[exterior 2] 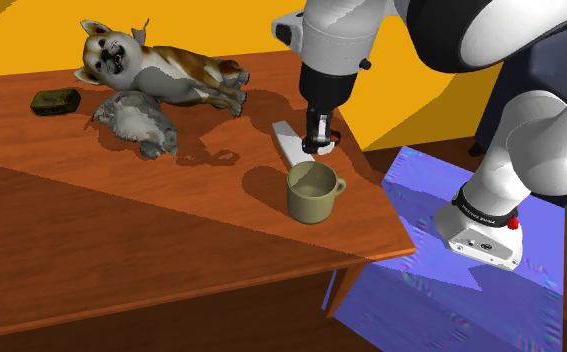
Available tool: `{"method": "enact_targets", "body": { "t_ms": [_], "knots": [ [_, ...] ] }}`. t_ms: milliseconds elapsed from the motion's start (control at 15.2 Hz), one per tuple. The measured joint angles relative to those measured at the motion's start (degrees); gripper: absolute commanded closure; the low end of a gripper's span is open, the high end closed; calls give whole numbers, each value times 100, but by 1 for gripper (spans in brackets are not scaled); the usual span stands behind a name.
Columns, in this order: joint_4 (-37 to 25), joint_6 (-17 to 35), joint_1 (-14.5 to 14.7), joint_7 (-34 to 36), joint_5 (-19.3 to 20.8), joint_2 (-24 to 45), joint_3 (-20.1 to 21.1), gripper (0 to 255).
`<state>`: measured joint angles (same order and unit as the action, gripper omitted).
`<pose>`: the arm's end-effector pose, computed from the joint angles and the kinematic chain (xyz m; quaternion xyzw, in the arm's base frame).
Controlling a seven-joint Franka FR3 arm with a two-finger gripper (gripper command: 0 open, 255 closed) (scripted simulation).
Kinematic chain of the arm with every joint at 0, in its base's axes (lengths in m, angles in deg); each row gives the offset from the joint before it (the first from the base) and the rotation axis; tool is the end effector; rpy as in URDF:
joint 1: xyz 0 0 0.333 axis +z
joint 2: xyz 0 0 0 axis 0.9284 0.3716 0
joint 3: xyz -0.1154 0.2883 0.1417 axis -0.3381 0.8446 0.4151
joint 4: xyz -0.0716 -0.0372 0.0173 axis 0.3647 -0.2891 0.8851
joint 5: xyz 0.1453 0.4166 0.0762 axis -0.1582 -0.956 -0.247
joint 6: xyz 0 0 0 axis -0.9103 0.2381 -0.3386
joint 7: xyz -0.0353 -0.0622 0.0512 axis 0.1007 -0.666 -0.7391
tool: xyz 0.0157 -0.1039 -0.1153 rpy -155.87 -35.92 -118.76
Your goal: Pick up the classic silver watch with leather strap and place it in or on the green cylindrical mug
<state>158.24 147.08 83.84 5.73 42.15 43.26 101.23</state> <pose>0.3730 0.3368 0.4808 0.9574 0.2822 0.0498 0.0350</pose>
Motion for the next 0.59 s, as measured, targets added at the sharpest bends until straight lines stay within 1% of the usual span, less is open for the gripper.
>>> {"method": "enact_targets", "body": {
  "t_ms": [594],
  "knots": [
    [586,689,8,66,6,114,82,255]
  ]
}}
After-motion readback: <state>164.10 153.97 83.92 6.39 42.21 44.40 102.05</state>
